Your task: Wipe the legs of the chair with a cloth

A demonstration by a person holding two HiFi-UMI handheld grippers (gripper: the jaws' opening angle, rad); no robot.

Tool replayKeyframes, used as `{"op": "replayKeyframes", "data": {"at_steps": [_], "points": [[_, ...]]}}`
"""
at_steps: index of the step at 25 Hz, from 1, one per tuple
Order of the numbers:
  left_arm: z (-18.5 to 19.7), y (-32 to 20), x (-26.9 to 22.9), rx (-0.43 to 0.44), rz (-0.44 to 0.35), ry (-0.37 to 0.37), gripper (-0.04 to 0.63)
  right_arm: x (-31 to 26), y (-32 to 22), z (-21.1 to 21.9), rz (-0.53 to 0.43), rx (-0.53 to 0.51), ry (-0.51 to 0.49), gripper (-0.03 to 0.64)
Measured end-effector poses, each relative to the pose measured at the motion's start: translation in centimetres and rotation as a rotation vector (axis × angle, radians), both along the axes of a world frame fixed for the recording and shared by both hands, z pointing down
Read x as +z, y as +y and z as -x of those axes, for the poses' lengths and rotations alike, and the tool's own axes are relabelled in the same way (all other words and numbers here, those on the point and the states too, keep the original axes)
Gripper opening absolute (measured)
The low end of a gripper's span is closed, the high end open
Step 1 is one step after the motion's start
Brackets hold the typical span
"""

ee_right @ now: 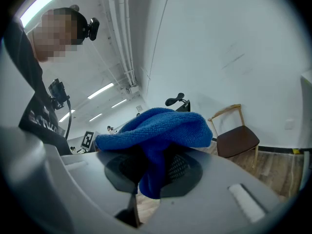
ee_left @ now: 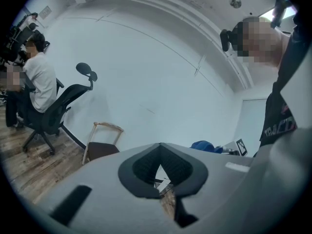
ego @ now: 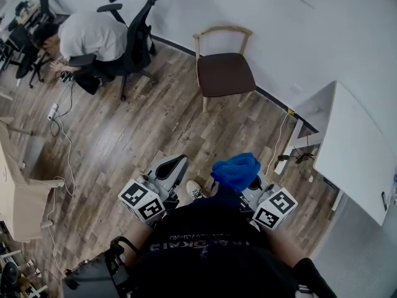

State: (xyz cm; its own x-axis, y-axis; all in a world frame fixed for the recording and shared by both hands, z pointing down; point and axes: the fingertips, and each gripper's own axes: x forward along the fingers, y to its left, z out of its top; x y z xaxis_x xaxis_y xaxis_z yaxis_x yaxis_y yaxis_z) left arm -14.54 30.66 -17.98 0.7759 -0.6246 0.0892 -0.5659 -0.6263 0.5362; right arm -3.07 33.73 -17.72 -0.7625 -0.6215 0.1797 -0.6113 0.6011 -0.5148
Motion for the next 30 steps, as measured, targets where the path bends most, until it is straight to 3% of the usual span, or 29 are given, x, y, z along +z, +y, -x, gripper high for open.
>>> {"op": "replayKeyframes", "data": {"at_steps": [18,30], "points": [[1.1,1.5,0.6,-0.035,0.01,0.018,-0.002,0.5,1.2,1.3,-0.003,-0.047,0.014,0.063],[-0.3,0.9,0.7,-0.001,0.008,0.013,-0.001,0.9,1.0,0.5,0.007,-0.02,0.008,0.063]]}}
